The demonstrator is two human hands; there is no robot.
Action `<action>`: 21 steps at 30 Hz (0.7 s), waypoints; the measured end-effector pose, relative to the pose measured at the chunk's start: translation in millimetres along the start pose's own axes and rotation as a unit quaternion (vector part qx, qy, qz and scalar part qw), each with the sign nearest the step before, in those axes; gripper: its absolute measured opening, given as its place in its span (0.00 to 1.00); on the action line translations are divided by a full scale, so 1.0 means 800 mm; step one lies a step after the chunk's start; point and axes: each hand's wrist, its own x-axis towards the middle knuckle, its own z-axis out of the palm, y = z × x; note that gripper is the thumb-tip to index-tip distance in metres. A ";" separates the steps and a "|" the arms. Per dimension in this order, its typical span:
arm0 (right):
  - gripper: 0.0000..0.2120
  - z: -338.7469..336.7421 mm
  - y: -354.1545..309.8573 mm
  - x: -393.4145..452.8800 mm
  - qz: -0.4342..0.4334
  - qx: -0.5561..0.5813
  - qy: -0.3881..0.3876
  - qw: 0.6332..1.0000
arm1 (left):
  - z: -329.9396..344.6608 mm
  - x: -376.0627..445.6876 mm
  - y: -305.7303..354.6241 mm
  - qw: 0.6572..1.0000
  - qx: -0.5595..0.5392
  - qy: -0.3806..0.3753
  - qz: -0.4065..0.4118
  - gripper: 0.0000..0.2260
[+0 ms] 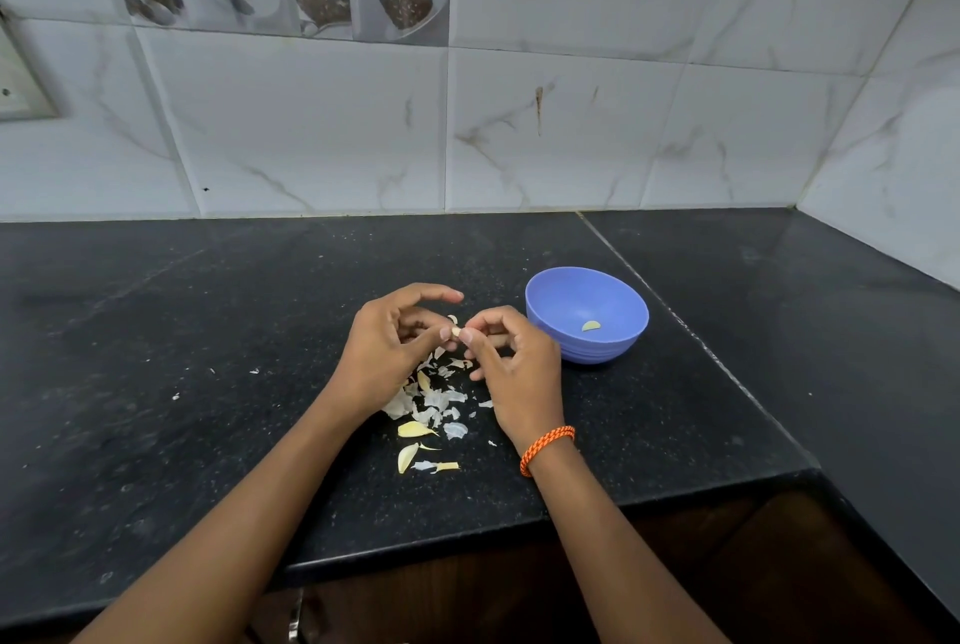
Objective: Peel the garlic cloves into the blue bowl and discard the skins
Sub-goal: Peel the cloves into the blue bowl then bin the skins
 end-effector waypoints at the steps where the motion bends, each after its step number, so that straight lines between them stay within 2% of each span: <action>1: 0.02 0.001 0.000 0.000 -0.011 -0.014 0.001 1.000 | 0.000 0.000 0.000 1.000 0.004 0.002 0.004 0.15; 5: 0.03 0.001 -0.004 -0.002 -0.052 -0.054 0.006 0.997 | -0.001 -0.002 0.002 1.000 0.016 0.019 0.001 0.16; 8: 0.04 -0.011 -0.018 0.000 -0.108 -0.110 0.015 0.988 | -0.001 -0.002 -0.002 0.998 0.066 0.021 -0.004 0.17; 12: 0.05 -0.048 -0.040 0.025 -0.156 -0.168 0.074 0.971 | 0.000 0.001 -0.008 0.991 0.128 0.021 0.001 0.17; 17: 0.07 -0.087 -0.028 0.052 -0.096 -0.304 0.075 0.945 | 0.001 0.001 -0.013 0.982 0.184 0.025 0.023 0.11; 21: 0.12 -0.098 -0.015 0.065 -0.020 -0.405 0.063 0.912 | -0.002 0.002 -0.020 0.981 0.188 0.027 0.027 0.13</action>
